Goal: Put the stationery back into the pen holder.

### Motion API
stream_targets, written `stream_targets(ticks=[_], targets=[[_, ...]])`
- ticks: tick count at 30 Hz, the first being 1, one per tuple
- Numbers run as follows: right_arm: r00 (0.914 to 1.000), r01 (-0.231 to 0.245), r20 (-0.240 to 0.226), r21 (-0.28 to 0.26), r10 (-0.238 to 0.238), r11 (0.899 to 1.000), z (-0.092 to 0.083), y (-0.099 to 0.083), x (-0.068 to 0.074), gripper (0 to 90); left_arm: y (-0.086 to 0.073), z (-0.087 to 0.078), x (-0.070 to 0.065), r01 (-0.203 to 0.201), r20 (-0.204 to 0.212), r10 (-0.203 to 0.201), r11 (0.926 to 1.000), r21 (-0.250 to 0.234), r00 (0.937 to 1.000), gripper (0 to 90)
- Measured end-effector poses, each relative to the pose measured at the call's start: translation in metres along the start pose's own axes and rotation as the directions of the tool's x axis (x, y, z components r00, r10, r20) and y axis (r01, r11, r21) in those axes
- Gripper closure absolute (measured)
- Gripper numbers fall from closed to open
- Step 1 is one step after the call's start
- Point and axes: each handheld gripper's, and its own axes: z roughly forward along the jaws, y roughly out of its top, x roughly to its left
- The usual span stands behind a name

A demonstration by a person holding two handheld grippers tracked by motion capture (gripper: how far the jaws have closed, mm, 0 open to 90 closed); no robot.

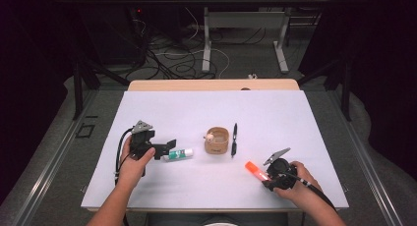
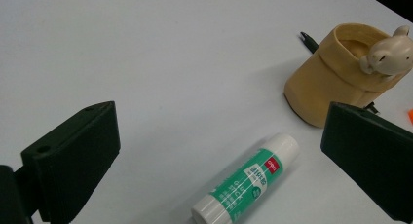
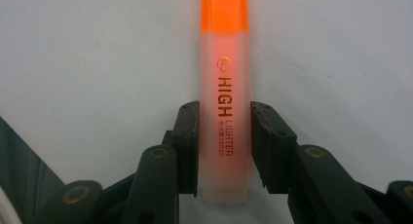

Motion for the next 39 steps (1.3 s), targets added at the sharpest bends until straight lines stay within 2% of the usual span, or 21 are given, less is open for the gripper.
stream_targets(ticks=[8, 9, 11, 13, 14, 15, 17, 18, 19, 20, 21, 22, 25, 27, 30, 32, 33, 34, 35, 37, 39], targets=[[0.9996, -0.029, -0.004, -0.018, 0.029, 0.999, 0.000, -0.001, 0.000, 66.7, 0.000, -0.001, 0.000, 0.025, 0.008, -0.025, 0.9996, -0.014, 0.9997, 1.0], [0.9996, -0.026, 0.006, 0.001, 0.026, 1.000, -0.002, -0.001, -0.001, 66.6, 0.000, -0.001, 0.001, 0.033, 0.009, -0.033, 0.9993, -0.019, 0.9994, 1.0], [0.9992, -0.039, 0.000, -0.035, 0.039, 0.999, 0.001, -0.002, -0.001, 66.7, 0.000, -0.002, 0.002, 0.036, 0.010, -0.036, 0.9992, -0.018, 0.9993, 1.0], [0.9992, -0.040, -0.006, -0.008, 0.040, 0.999, -0.001, -0.001, -0.002, 66.7, 0.001, -0.002, 0.002, 0.040, 0.011, -0.040, 0.9990, -0.019, 0.9991, 1.0], [0.9983, -0.058, -0.008, 0.000, 0.058, 0.998, -0.002, 0.000, -0.002, 66.7, 0.001, -0.002, 0.002, 0.039, 0.010, -0.039, 0.9991, -0.018, 0.9992, 1.0], [0.9992, -0.040, -0.007, -0.022, 0.040, 0.999, -0.001, -0.001, -0.003, 66.7, 0.001, -0.002, 0.001, 0.037, 0.010, -0.037, 0.9992, -0.017, 0.9993, 1.0], [0.9991, -0.040, -0.018, -0.050, 0.039, 0.998, -0.002, -0.001, -0.004, 66.7, 0.001, -0.002, 0.001, 0.036, 0.012, -0.036, 0.9992, -0.018, 0.9993, 1.0], [0.9983, -0.057, -0.017, -0.089, 0.056, 0.994, -0.001, -0.001, -0.003, 66.7, 0.001, -0.002, 0.001, 0.038, 0.016, -0.038, 0.9991, -0.021, 0.9992, 1.0], [0.9989, -0.046, -0.014, -0.024, 0.046, 0.999, -0.006, 0.001, -0.004, 66.7, 0.001, -0.002, 0.000, 0.040, 0.017, -0.039, 0.9990, -0.021, 0.9991, 1.0], [0.9987, -0.049, -0.012, -0.010, 0.049, 0.999, -0.009, 0.002, -0.004, 66.7, 0.001, -0.002, 0.000, 0.040, 0.018, -0.040, 0.9989, -0.023, 0.9991, 1.0], [0.9984, -0.056, -0.004, -0.097, 0.056, 0.994, -0.004, 0.001, -0.005, 66.7, 0.001, -0.002, 0.000, 0.039, 0.017, -0.038, 0.9989, -0.025, 0.9991, 1.0], [0.9986, -0.049, -0.024, -0.120, 0.047, 0.992, -0.005, 0.001, -0.006, 66.7, 0.001, -0.002, 0.000, 0.041, 0.018, -0.040, 0.9987, -0.029, 0.9990, 1.0], [0.9993, -0.035, 0.003, -0.161, 0.036, 0.986, -0.009, 0.003, -0.007, 66.7, 0.001, -0.002, -0.001, 0.041, 0.021, -0.041, 0.9987, -0.029, 0.9990, 1.0], [0.9995, -0.027, 0.011, -0.199, 0.029, 0.980, -0.012, 0.005, -0.006, 66.7, 0.001, -0.002, -0.003, 0.040, 0.021, -0.039, 0.9988, -0.029, 0.9990, 1.0], [0.9983, -0.057, -0.014, -0.275, 0.056, 0.960, -0.017, 0.010, -0.009, 66.7, 0.003, -0.002, -0.007, 0.046, 0.035, -0.044, 0.9981, -0.040, 0.9984, 1.0], [0.9943, -0.103, -0.060, -0.325, 0.088, 0.940, -0.018, 0.014, -0.011, 66.7, 0.005, -0.003, -0.010, 0.066, 0.048, -0.063, 0.9966, -0.051, 0.9969, 1.0], [0.9868, -0.151, -0.110, -0.361, 0.119, 0.920, -0.019, 0.019, -0.011, 66.7, 0.006, -0.003, -0.012, 0.072, 0.052, -0.069, 0.9957, -0.058, 0.9963, 1.0], [0.9868, -0.151, -0.110, -0.361, 0.119, 0.920, -0.019, 0.019, -0.011, 66.7, 0.007, -0.003, -0.014, 0.081, 0.058, -0.077, 0.9947, -0.063, 0.9953, 1.0], [0.9836, -0.166, -0.128, -0.369, 0.127, 0.915, -0.021, 0.021, -0.010, 66.7, 0.009, -0.004, -0.015, 0.082, 0.062, -0.077, 0.9941, -0.072, 0.9951, 1.0], [0.9819, -0.175, -0.140, -0.409, 0.128, 0.896, -0.020, 0.025, -0.008, 66.7, 0.011, -0.005, -0.019, 0.093, 0.070, -0.087, 0.9918, -0.087, 0.9937, 0.9], [0.9863, -0.154, -0.121, -0.430, 0.112, 0.890, -0.022, 0.030, -0.005, 66.7, 0.013, -0.007, -0.022, 0.093, 0.086, -0.085, 0.9908, -0.098, 0.9927, 0.9]])
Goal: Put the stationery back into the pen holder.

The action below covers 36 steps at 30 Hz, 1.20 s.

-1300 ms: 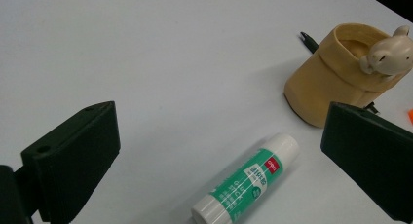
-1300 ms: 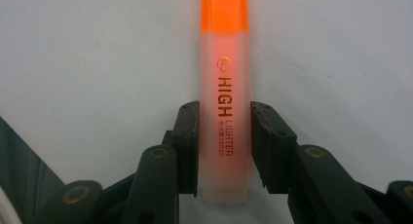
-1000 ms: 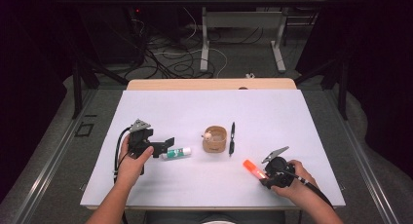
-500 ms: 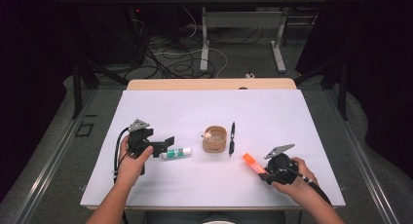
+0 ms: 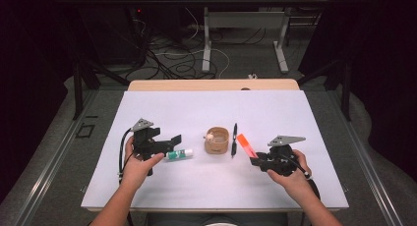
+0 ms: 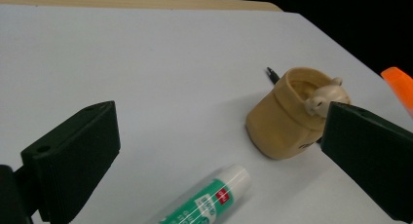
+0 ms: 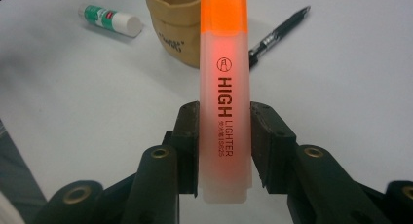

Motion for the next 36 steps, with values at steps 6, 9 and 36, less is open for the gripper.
stream_targets(ticks=[6, 9, 36], targets=[[0.9979, 0.056, 0.036, -0.073, -0.053, 0.996, 0.001, 0.010, 0.006, 66.7, 0.004, -0.005, -0.008, -0.013, 0.026, 0.014, 0.9996, -0.025, 0.9996, 1.1], [0.9967, 0.062, 0.057, -0.078, -0.058, 0.995, 0.004, 0.013, 0.005, 66.7, 0.008, -0.006, -0.011, 0.001, 0.044, 0.001, 0.9991, -0.041, 0.9990, 3.8], [0.9672, 0.244, 0.127, -0.220, -0.220, 0.945, 0.023, 0.050, 0.036, 66.7, 0.057, 0.001, -0.054, 0.068, 0.186, -0.061, 0.9973, -0.029, 0.9806, 31.1]])
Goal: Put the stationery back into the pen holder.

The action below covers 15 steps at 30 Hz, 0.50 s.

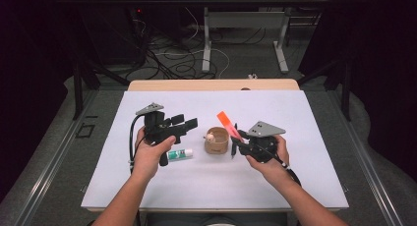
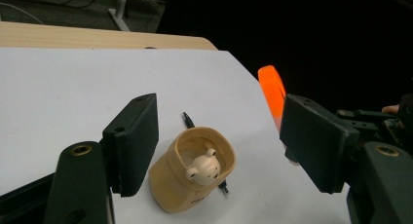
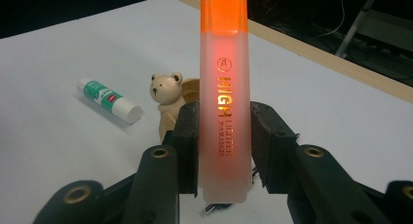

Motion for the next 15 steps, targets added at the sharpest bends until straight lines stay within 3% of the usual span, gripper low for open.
stream_targets(ticks=[5, 9, 12, 15], targets=[[1.0000, 0.001, 0.001, -0.011, -0.001, 1.000, -0.001, -0.007, 0.009, 66.7, 0.003, 0.010, -0.009, 0.005, 0.041, -0.007, 0.9987, 0.051, 0.9991, 34.5], [0.9999, 0.014, 0.001, -0.025, -0.014, 1.000, -0.002, -0.006, 0.014, 66.7, 0.003, 0.018, -0.014, 0.035, 0.071, -0.041, 0.9962, 0.080, 0.9966, 36.1], [0.9997, 0.024, -0.008, -0.034, -0.024, 0.999, -0.001, -0.006, 0.019, 66.7, 0.004, 0.023, -0.016, 0.092, 0.101, -0.102, 0.9909, 0.098, 0.9896, 38.8], [0.9995, 0.026, -0.016, -0.032, -0.027, 0.999, -0.001, -0.007, 0.022, 66.7, 0.005, 0.029, -0.019, 0.093, 0.099, -0.105, 0.9882, 0.122, 0.9895, 41.1]])
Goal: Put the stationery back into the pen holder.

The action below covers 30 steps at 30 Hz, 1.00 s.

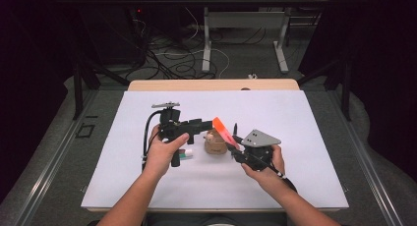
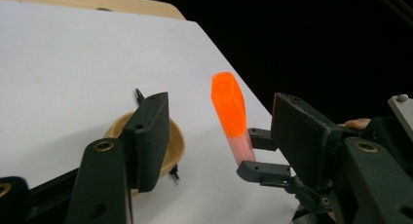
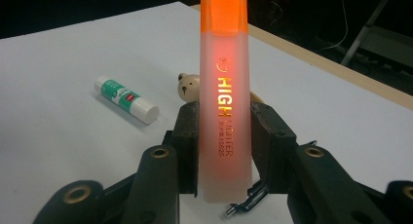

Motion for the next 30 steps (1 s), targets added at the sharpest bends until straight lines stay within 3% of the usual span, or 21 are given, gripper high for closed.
stream_targets(ticks=[4, 10, 18, 28, 30], targets=[[1.0000, 0.004, -0.006, 0.007, -0.004, 1.000, 0.001, -0.001, 0.002, 66.7, 0.002, 0.007, -0.001, 0.029, 0.045, -0.032, 0.9983, 0.051, 0.9985, 45.1], [0.9998, 0.006, -0.020, -0.001, -0.006, 1.000, 0.001, -0.001, 0.006, 66.6, 0.001, 0.017, -0.002, 0.080, 0.090, -0.086, 0.9944, 0.069, 0.9923, 50.4], [0.9991, 0.020, -0.037, -0.015, -0.021, 1.000, 0.000, 0.001, 0.013, 66.7, -0.001, 0.021, 0.000, 0.078, 0.081, -0.085, 0.9938, 0.079, 0.9931, 59.2], [0.9988, 0.030, -0.037, -0.022, -0.031, 0.999, 0.002, 0.000, 0.014, 66.6, -0.002, 0.022, 0.001, 0.111, 0.054, -0.117, 0.9883, 0.105, 0.9916, 68.4], [0.9988, 0.031, -0.036, -0.018, -0.032, 0.999, 0.002, 0.000, 0.014, 66.6, -0.003, 0.023, 0.002, 0.129, 0.061, -0.136, 0.9863, 0.103, 0.9888, 68.9]])
